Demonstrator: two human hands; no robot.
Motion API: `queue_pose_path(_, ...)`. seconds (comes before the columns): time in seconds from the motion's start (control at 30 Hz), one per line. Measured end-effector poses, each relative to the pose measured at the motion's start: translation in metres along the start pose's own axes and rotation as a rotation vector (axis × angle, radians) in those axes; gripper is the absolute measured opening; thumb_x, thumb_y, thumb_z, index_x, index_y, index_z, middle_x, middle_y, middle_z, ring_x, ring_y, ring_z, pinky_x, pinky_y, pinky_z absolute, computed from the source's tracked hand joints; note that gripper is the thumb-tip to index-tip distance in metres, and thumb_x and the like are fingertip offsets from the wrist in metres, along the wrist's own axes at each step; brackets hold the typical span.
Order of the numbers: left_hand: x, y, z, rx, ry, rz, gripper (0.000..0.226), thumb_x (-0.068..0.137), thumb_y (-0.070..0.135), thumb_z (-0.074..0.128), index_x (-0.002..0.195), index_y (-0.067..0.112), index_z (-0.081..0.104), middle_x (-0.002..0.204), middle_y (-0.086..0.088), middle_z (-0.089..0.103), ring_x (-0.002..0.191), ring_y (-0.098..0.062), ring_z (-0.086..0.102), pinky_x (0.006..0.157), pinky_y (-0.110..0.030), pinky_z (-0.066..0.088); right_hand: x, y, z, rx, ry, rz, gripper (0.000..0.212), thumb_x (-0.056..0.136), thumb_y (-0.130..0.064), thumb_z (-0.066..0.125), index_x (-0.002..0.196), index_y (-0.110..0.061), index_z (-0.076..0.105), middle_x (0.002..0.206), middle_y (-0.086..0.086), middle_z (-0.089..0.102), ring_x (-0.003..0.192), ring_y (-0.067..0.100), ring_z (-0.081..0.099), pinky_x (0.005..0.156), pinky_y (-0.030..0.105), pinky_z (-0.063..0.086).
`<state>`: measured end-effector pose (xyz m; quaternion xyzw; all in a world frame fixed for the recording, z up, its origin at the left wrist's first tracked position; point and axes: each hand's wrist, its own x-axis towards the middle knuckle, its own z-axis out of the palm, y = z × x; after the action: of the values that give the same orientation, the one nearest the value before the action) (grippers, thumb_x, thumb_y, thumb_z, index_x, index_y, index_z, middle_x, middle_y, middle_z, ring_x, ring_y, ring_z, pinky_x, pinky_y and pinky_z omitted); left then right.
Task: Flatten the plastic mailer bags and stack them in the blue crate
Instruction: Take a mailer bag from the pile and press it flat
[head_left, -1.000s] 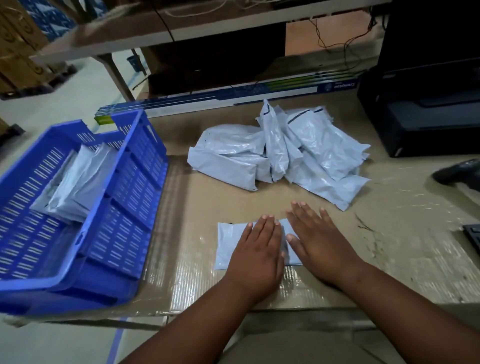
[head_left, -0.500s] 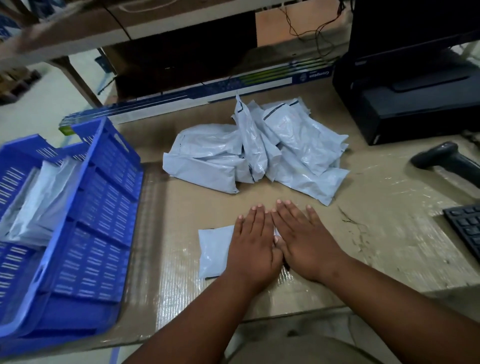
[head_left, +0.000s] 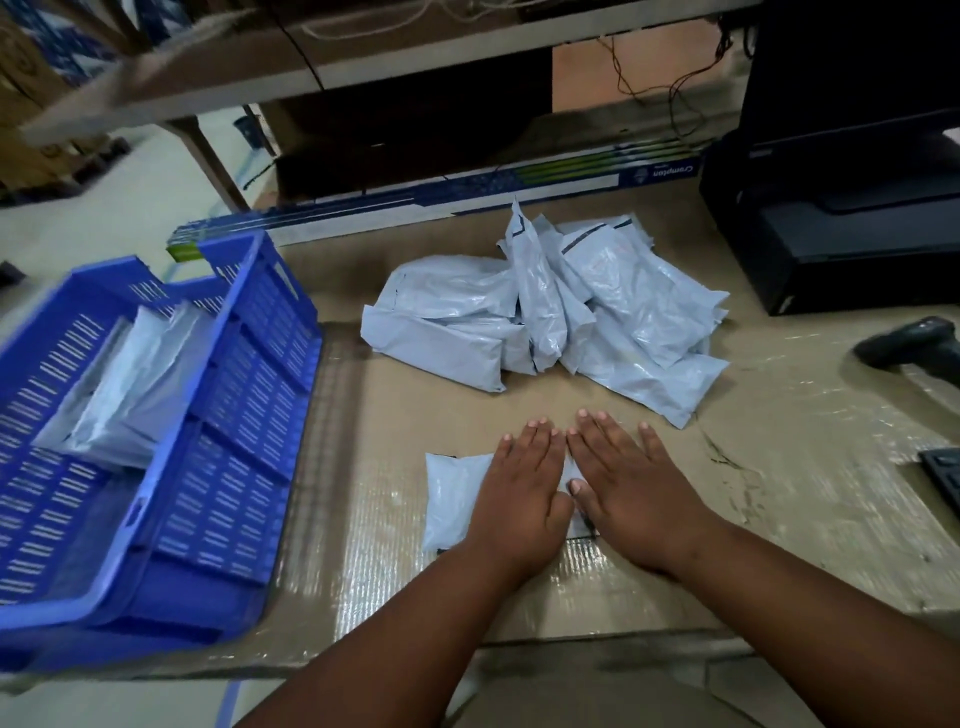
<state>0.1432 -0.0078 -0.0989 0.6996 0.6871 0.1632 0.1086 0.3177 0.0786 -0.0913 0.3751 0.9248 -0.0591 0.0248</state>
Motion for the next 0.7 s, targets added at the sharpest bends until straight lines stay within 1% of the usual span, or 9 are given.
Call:
queue_pose_path(0.1, -0.006, -0.001, -0.009, 0.006, 0.045, -0.003, 0.072, 0.096, 0.033, 0.030, 0.162, 0.004, 0.033, 0.170, -0.015, 0.028, 0.160, -0.027, 0.020, 0.130, -0.050, 0.015, 0.001, 0.000, -0.012, -0.036, 0.060, -0.033, 0.075, 0.104, -0.056, 0.009, 0.167, -0.018, 0.023, 0.176, 0.004, 0.010, 0.163, 0.022, 0.006, 0.129, 0.056, 0.006)
queue_pose_path(0.17, -0.009, 0.000, -0.014, 0.053, 0.091, 0.019, 0.067, 0.097, 0.029, 0.035, 0.159, 0.003, 0.040, 0.165, -0.018, 0.037, 0.157, -0.032, 0.029, 0.129, -0.052, 0.019, 0.003, -0.009, -0.026, -0.034, 0.123, -0.103, 0.069, 0.105, -0.048, 0.021, 0.165, -0.015, 0.030, 0.175, 0.007, 0.017, 0.162, 0.023, 0.011, 0.130, 0.054, 0.009)
queue_pose_path(0.23, -0.010, -0.002, -0.015, 0.051, 0.139, 0.029, 0.064, 0.098, 0.025, 0.042, 0.158, 0.004, 0.041, 0.164, -0.017, 0.041, 0.155, -0.033, 0.033, 0.129, -0.051, 0.021, 0.011, -0.027, -0.033, 0.028, 0.160, -0.171, 0.067, 0.102, -0.037, 0.027, 0.164, -0.012, 0.033, 0.173, 0.009, 0.022, 0.162, 0.024, 0.016, 0.131, 0.052, 0.012)
queue_pose_path(0.3, -0.009, -0.008, -0.011, 0.027, 0.144, 0.004, 0.062, 0.100, 0.024, 0.047, 0.158, 0.004, 0.042, 0.162, -0.017, 0.043, 0.153, -0.033, 0.036, 0.127, -0.051, 0.025, 0.018, -0.041, -0.027, 0.148, 0.134, -0.170, 0.071, 0.097, -0.032, 0.021, 0.164, -0.010, 0.030, 0.173, 0.011, 0.022, 0.162, 0.026, 0.015, 0.131, 0.047, 0.008)
queue_pose_path(0.37, -0.008, -0.015, -0.005, 0.028, 0.114, -0.012, 0.059, 0.100, 0.023, 0.043, 0.155, 0.002, 0.046, 0.160, -0.018, 0.046, 0.151, -0.035, 0.040, 0.123, -0.053, 0.031, 0.021, -0.045, -0.011, 0.196, 0.089, -0.130, 0.076, 0.094, -0.034, 0.011, 0.166, -0.011, 0.022, 0.174, 0.010, 0.017, 0.162, 0.025, 0.011, 0.131, 0.042, 0.003)
queue_pose_path(0.43, -0.009, -0.018, 0.003, 0.039, 0.081, -0.004, 0.059, 0.100, 0.021, 0.039, 0.156, 0.002, 0.045, 0.161, -0.018, 0.045, 0.153, -0.034, 0.036, 0.122, -0.054, 0.032, 0.020, -0.040, 0.000, 0.151, 0.069, -0.108, 0.073, 0.098, -0.036, 0.011, 0.167, -0.012, 0.020, 0.175, 0.009, 0.017, 0.162, 0.023, 0.011, 0.132, 0.045, 0.008)
queue_pose_path(0.5, -0.011, -0.020, 0.006, 0.073, 0.083, -0.003, 0.061, 0.102, 0.025, 0.036, 0.160, 0.006, 0.039, 0.166, -0.014, 0.038, 0.158, -0.029, 0.027, 0.126, -0.051, 0.026, 0.020, -0.037, 0.004, 0.107, 0.087, -0.089, 0.070, 0.102, -0.037, 0.016, 0.167, -0.012, 0.020, 0.175, 0.010, 0.016, 0.162, 0.023, 0.011, 0.131, 0.048, 0.012)
queue_pose_path(0.6, -0.010, -0.026, 0.005, 0.106, 0.080, -0.006, 0.062, 0.105, 0.030, 0.031, 0.164, 0.009, 0.032, 0.171, -0.011, 0.028, 0.161, -0.025, 0.018, 0.128, -0.048, 0.020, 0.021, -0.039, 0.006, 0.072, 0.083, -0.051, 0.068, 0.105, -0.041, 0.017, 0.167, -0.012, 0.020, 0.175, 0.011, 0.012, 0.163, 0.025, 0.008, 0.131, 0.050, 0.012)
queue_pose_path(0.7, -0.012, -0.026, 0.002, 0.111, 0.070, 0.007, 0.065, 0.103, 0.031, 0.032, 0.164, 0.009, 0.030, 0.172, -0.011, 0.024, 0.162, -0.024, 0.014, 0.129, -0.049, 0.019, 0.021, -0.040, 0.007, 0.032, 0.072, -0.034, 0.067, 0.107, -0.042, 0.018, 0.167, -0.012, 0.018, 0.176, 0.010, 0.009, 0.163, 0.024, 0.005, 0.131, 0.051, 0.012)
